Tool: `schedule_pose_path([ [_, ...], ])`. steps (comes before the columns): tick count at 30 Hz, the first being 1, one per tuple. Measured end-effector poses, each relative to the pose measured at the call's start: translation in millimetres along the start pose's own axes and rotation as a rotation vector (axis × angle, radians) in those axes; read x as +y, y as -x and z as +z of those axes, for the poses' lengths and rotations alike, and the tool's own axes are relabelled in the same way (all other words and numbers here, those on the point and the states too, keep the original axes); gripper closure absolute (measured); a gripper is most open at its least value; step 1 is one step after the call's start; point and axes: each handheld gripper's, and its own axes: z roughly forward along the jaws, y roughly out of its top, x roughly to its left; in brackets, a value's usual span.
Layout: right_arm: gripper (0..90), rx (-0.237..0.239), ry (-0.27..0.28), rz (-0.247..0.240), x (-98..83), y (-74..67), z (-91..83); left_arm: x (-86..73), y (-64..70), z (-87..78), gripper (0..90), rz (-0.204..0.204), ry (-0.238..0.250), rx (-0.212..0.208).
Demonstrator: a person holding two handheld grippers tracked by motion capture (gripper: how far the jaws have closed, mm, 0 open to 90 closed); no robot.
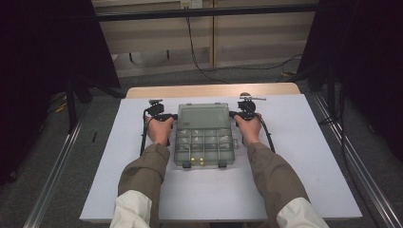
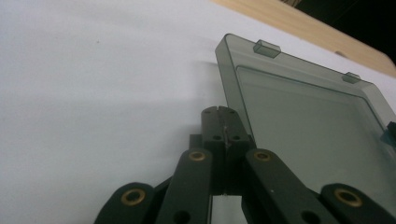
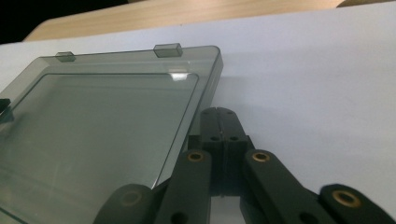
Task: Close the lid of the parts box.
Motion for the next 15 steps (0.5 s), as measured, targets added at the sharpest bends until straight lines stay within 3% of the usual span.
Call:
schedule_pose_path([
  [2, 90.0, 0.009, 0.014, 0.005, 1.4, -0.5, -2.4, 1.0, -1.2, -3.2, 90.0, -0.03, 0.01, -0.028],
  [6, 90.0, 0.045, 0.035, 0.025, 5.0, -0.2, -7.5, 2.8, -1.7, -11.0, 90.0, -0.048, 0.03, -0.067],
  [8, 90.0, 0.065, 0.05, 0.023, 6.6, -0.4, -10.3, 3.8, -1.0, -15.9, 90.0, -0.048, 0.036, -0.08],
  [11, 90.0, 0.105, 0.081, 0.062, 6.9, 0.5, -14.9, 5.4, 0.1, -21.4, 90.0, -0.048, 0.039, -0.098],
  [15, 90.0, 0.127, 0.096, 0.063, 6.0, 0.7, -19.3, 4.9, 2.4, -26.9, 90.0, -0.045, 0.058, -0.106],
])
